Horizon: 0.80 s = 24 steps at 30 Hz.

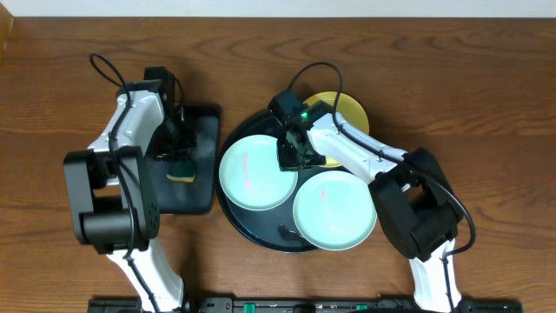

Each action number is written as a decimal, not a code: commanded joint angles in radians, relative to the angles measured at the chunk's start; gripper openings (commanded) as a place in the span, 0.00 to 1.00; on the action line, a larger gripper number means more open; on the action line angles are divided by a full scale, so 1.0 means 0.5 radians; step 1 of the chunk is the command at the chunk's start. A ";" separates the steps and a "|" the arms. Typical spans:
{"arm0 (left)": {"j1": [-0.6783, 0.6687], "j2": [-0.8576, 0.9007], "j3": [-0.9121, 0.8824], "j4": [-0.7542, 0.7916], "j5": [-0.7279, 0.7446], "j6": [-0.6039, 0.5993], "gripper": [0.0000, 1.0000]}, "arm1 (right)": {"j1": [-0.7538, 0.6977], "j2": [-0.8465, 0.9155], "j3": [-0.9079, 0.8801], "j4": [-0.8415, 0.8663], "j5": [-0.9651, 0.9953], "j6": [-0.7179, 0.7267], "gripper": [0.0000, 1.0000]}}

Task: Clean dirty plates on tray and stack at the side
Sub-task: 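Carry the sponge with left gripper onto the held pale green plate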

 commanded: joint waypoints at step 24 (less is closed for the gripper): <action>-0.550 -0.476 -0.424 0.307 0.246 -0.667 0.08 | -0.036 0.060 0.011 0.040 -0.201 -0.027 0.01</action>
